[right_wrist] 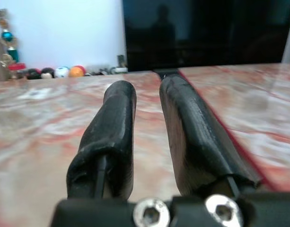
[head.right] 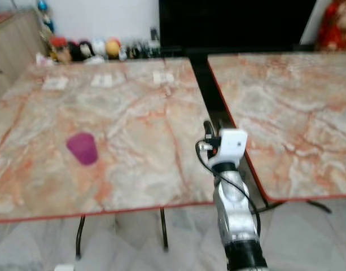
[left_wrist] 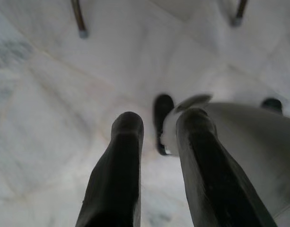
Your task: Setting the table
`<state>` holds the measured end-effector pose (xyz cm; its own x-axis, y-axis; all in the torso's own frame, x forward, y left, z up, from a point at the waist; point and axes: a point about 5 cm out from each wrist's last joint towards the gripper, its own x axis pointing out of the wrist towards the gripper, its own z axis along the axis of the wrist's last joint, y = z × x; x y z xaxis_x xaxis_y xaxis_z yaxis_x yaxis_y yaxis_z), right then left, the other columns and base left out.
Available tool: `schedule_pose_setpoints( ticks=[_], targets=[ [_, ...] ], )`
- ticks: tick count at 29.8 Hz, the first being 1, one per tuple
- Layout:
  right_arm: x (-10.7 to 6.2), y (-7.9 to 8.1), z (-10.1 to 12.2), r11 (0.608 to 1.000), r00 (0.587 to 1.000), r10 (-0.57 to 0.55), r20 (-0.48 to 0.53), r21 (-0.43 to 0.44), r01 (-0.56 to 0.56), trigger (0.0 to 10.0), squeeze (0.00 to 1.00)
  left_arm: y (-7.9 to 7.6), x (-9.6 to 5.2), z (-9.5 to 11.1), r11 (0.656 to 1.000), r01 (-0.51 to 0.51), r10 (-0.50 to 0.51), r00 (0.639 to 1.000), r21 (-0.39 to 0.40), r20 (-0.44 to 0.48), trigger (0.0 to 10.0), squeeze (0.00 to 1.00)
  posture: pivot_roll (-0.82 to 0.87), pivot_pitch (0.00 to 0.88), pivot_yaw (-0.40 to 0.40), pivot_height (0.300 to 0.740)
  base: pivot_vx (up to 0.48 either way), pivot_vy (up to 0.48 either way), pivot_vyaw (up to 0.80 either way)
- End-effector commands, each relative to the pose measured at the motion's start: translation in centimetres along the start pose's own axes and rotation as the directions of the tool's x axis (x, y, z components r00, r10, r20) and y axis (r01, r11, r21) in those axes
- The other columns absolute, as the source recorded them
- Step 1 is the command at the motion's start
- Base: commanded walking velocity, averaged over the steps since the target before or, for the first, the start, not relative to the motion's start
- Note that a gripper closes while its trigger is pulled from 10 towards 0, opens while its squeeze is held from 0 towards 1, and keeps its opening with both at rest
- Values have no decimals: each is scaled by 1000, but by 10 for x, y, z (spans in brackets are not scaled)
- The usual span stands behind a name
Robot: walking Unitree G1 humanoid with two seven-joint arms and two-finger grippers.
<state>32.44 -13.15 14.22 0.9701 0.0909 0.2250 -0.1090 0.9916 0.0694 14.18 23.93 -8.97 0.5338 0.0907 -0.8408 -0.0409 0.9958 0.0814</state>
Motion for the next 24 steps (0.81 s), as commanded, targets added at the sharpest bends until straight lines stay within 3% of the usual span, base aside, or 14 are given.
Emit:
schedule_pose_setpoints(
  ticks=[1, 14, 23, 24],
  targets=[
    [5, 9, 6, 999, 999, 33, 23, 4, -33, 10000, 0, 3, -2, -9, 1000, -11, 11, 1000, -3, -25, 10000, 0, -39, 0, -9, 740, 0, 480, 0],
    [3, 14, 2, 999, 999, 48, 8, 17, -48, 10000, 0, 4, -2, -8, 1000, -24, 24, 1000, -18, -20, 10000, 0, -28, 0, -19, 740, 0, 469, 0],
    [3, 15, 3, 999, 999, 47, 3, 21, -47, 10000, 0, 5, -2, -7, 1000, -28, 28, 999, -12, -16, 10000, 0, -27, 0, -21, 740, 0, 0, 0],
    [3, 15, 2, 998, 999, 54, -6, 23, -54, 10000, 216, 6, -2, -7, 1000, -28, 28, 999, -12, -15, 10000, 0, -26, 0, -20, 740, 0, 0, 0]
  ],
)
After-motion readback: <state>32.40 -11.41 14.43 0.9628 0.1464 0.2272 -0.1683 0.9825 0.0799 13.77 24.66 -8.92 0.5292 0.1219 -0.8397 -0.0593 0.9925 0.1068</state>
